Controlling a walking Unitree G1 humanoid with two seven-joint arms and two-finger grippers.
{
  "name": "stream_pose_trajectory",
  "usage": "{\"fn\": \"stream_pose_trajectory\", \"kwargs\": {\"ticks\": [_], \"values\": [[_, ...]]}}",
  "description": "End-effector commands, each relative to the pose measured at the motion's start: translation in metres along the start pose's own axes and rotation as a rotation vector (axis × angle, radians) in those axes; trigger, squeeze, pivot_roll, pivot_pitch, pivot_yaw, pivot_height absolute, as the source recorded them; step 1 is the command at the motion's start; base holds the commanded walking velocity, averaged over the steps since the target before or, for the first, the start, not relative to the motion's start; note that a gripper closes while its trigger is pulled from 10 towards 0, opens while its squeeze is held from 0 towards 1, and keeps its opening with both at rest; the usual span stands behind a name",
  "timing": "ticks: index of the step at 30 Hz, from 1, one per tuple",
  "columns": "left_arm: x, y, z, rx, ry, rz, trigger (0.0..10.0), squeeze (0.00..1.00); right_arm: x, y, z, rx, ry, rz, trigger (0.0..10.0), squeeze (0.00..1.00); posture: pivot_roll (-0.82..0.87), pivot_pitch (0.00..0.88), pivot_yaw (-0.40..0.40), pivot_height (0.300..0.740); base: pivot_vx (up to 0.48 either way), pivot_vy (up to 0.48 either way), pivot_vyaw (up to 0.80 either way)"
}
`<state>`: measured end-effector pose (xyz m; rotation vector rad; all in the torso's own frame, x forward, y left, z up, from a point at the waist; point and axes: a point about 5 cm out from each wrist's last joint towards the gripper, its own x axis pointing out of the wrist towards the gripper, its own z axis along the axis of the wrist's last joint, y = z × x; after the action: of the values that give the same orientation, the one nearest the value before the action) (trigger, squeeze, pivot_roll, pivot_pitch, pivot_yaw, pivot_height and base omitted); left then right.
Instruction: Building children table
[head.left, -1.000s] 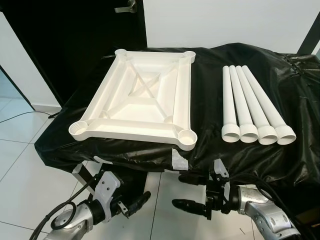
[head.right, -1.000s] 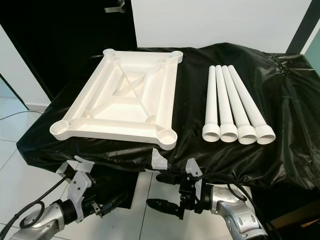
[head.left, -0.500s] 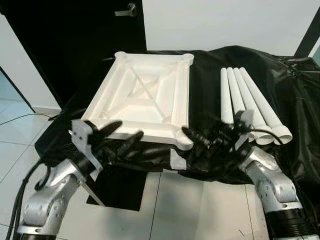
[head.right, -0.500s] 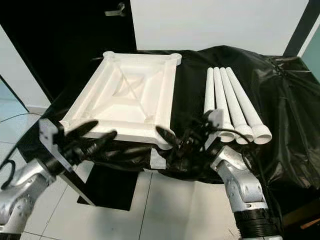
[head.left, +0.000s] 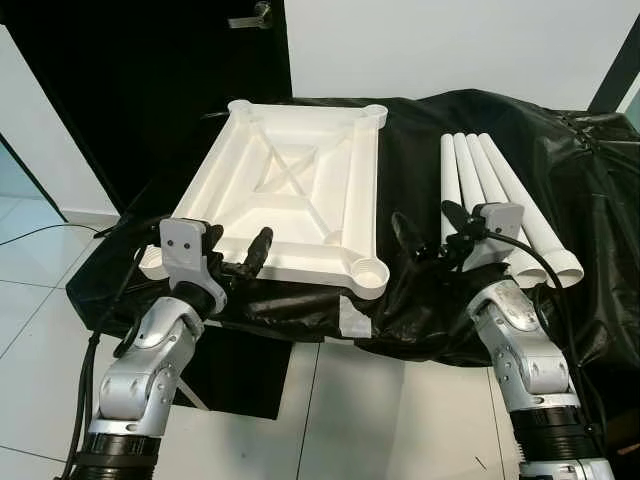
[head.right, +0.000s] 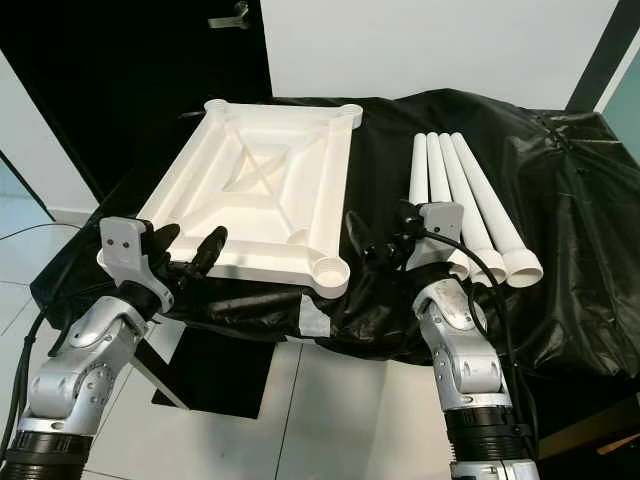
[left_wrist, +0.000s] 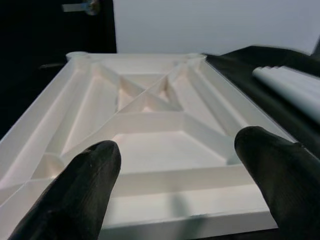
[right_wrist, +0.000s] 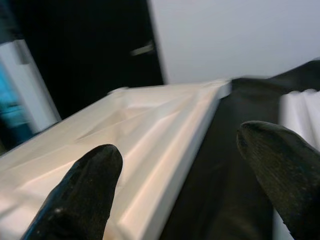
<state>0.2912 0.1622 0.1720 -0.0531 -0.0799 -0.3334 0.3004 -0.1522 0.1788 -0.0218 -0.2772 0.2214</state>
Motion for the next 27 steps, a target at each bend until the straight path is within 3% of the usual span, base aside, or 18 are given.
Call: {"fn": "stream_pose_trajectory", "kwargs": {"ticks": [1, 3, 6, 13, 15, 19, 24, 27], "values": [[-0.001, 0.001, -0.004, 0.024, 0.014, 0.065, 10.0, 0.00, -0.001, 0.005, -0.002, -0.029, 0.000, -0.004, 10.0, 0.00, 0.09, 0.000, -0.009, 0.740, 0.000, 0.000, 0.00], [-0.001, -0.002, -0.005, 0.062, -0.007, 0.116, 10.0, 0.00, -0.004, 0.011, -0.003, -0.043, -0.013, -0.030, 10.0, 0.00, 0.10, 0.000, -0.014, 0.740, 0.000, 0.000, 0.00], [-0.002, -0.003, -0.004, 0.017, -0.022, 0.117, 10.0, 0.00, -0.004, 0.010, 0.003, -0.046, -0.048, -0.050, 10.0, 0.00, 0.10, 0.000, -0.013, 0.740, 0.000, 0.000, 0.00], [-0.006, -0.007, 0.006, 0.078, -0.058, 0.110, 10.0, 0.00, -0.004, 0.003, 0.016, -0.077, -0.091, -0.100, 10.0, 0.00, 0.10, 0.000, -0.010, 0.740, 0.000, 0.000, 0.00], [-0.011, -0.005, 0.001, 0.025, -0.031, 0.163, 10.0, 0.00, -0.012, 0.002, 0.018, -0.105, -0.097, -0.130, 10.0, 0.00, 0.10, 0.000, -0.011, 0.740, 0.000, 0.000, 0.00], [-0.014, -0.002, -0.004, 0.015, -0.020, 0.192, 10.0, 0.00, -0.017, 0.001, 0.015, -0.119, -0.089, -0.144, 10.0, 0.00, 0.09, 0.000, -0.010, 0.740, 0.000, 0.000, 0.00], [-0.018, 0.012, 0.007, 0.044, -0.066, 0.210, 10.0, 0.00, -0.024, -0.019, 0.012, -0.152, -0.079, -0.211, 10.0, 0.00, 0.09, 0.000, -0.005, 0.740, 0.000, 0.000, 0.00], [-0.016, 0.014, 0.008, 0.041, -0.070, 0.203, 10.0, 0.00, -0.023, -0.023, 0.012, -0.169, -0.083, -0.226, 10.0, 0.00, 0.09, 0.000, -0.001, 0.740, 0.000, 0.000, 0.00]]}}
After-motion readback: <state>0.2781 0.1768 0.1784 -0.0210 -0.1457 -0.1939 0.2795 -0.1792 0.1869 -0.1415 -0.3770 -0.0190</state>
